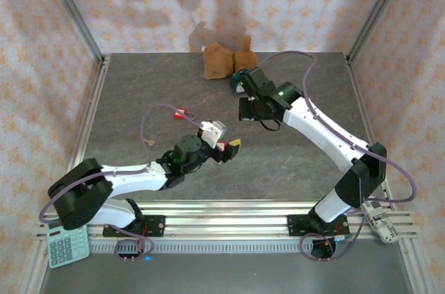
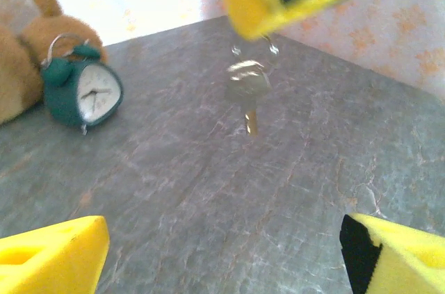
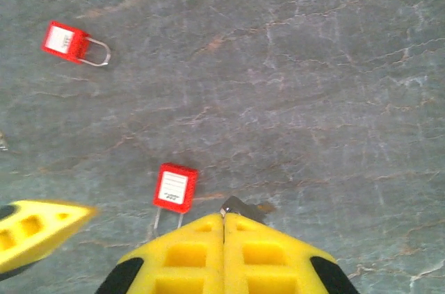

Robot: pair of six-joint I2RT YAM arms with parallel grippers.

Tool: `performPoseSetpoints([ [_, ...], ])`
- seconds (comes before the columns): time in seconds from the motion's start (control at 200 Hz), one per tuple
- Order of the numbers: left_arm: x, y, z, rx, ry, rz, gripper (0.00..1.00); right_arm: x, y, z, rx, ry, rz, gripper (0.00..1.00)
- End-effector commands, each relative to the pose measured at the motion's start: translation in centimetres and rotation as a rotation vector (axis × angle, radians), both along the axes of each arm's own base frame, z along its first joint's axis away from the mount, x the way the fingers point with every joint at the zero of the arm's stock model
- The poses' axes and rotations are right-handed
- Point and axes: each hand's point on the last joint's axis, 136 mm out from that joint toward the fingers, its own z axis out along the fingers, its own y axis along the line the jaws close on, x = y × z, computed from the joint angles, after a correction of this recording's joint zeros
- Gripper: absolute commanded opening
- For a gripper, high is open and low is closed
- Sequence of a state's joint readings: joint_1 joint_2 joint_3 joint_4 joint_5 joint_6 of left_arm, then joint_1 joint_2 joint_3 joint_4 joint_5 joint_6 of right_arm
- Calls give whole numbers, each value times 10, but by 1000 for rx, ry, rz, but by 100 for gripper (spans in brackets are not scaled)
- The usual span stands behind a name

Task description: Unlock with the key

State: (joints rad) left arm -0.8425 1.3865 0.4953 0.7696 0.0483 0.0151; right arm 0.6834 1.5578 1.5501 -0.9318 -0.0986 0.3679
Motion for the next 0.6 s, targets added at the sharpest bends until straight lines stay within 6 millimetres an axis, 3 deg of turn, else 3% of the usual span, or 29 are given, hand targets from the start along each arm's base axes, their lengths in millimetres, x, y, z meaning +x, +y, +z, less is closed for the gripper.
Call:
performPoseSetpoints([
  [0.0,13,-8,37,-7,-231,8,84,-10,7,32,134,-2,-10,0],
  [0.225,23,-23,40,-84,-252,1,75,-24,16,50,282,0,-9,0],
  [0.596,30,-30,40,-226,-260,10,54,-32,30,47,409,45,-11,0],
])
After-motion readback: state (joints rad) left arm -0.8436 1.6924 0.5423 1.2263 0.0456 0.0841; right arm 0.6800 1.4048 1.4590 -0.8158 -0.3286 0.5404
